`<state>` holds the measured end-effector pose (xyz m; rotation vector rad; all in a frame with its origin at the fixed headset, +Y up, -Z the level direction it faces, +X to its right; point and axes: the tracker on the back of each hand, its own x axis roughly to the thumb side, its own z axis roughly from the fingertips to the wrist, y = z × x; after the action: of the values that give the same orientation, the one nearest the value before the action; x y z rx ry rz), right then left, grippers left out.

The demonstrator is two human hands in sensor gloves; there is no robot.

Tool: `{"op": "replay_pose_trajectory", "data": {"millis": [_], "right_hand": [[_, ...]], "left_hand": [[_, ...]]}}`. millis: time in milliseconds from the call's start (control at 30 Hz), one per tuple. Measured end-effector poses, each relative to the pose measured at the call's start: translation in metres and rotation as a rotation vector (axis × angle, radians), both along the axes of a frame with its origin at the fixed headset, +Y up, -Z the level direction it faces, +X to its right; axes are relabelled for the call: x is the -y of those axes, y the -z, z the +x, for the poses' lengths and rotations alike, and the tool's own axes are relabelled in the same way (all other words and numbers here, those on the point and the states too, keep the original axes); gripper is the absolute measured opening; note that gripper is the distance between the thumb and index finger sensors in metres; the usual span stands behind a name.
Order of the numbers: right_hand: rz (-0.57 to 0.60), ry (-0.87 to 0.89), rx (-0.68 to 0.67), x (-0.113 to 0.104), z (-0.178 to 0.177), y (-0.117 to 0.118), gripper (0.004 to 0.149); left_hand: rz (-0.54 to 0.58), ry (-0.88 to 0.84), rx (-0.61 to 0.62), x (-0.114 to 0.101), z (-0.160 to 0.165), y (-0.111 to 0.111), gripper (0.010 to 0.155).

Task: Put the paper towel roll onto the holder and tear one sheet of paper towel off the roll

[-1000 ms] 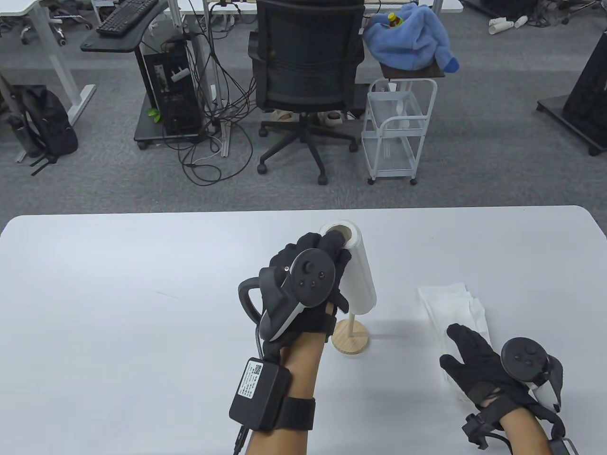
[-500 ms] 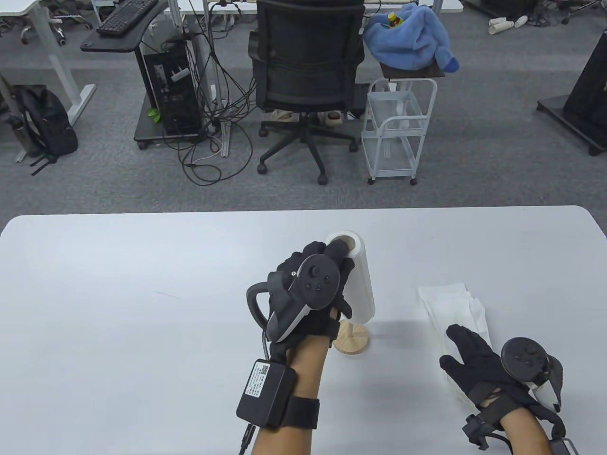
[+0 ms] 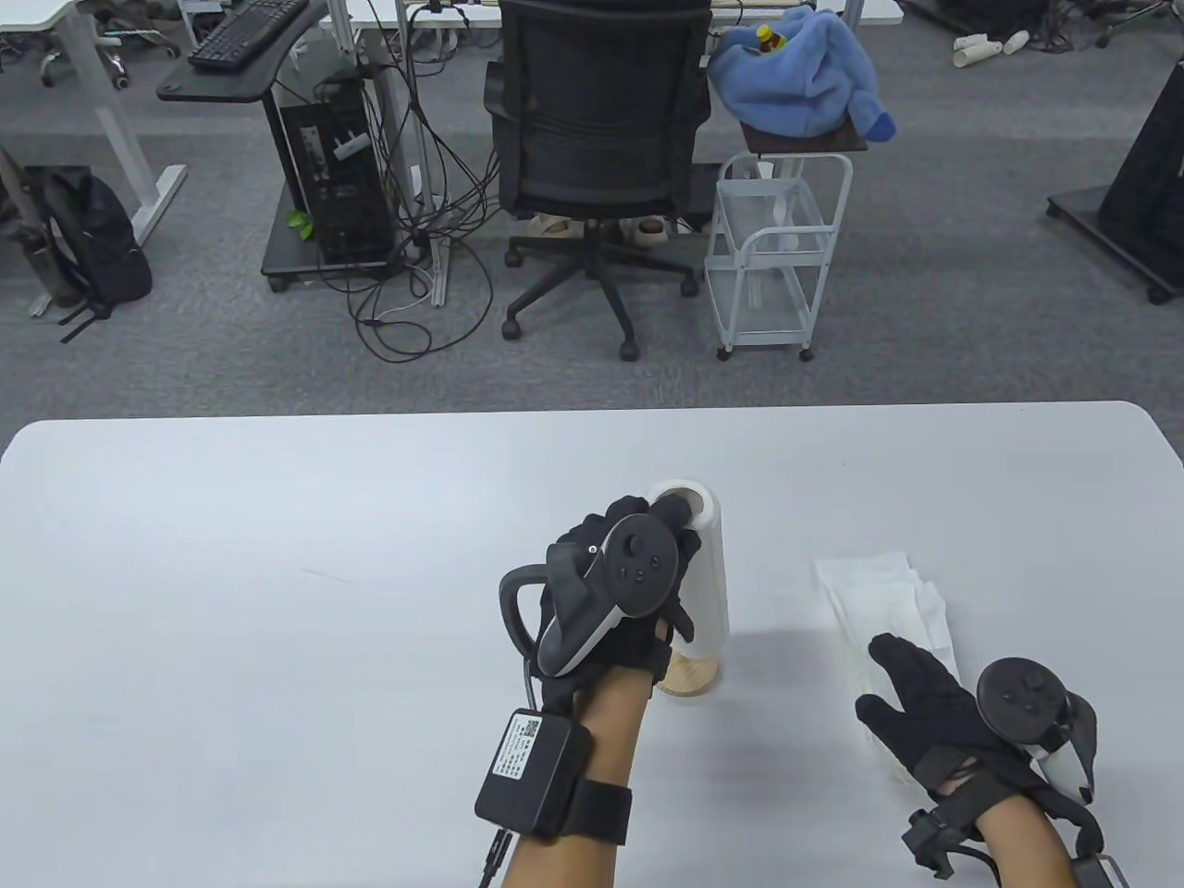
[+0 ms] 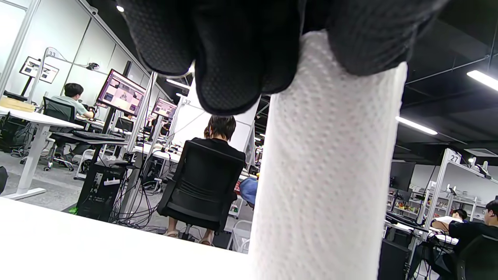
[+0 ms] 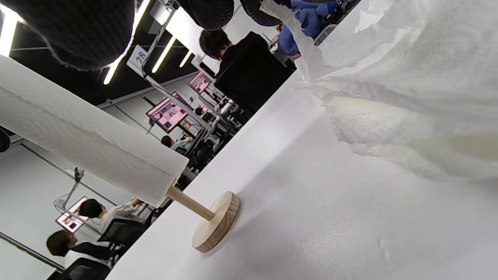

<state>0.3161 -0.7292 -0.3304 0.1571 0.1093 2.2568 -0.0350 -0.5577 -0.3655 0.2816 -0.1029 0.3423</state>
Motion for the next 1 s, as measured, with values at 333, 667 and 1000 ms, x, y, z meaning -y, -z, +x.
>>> {"op": "replay_pose_trajectory", "data": {"millis": [333,667,1000], "right_hand": [[-0.008,0.001,-0.009,0.001,-0.001,0.0,0.077],[-0.013,0.002,-0.015,0.001,-0.002,0.0,0.076],[0.104,-0.002,-0.062,-0.005,-0.012,0.0,0.074]], "left_hand": [[-0.034,0.018,0.01,0.019,0.003,0.003,0.042],[-0.031,0.102,0.038,0.041,0.009,0.001,0.042],[0.078,0.03,0.131,0.062,0.011,0.001,0.041]]}}
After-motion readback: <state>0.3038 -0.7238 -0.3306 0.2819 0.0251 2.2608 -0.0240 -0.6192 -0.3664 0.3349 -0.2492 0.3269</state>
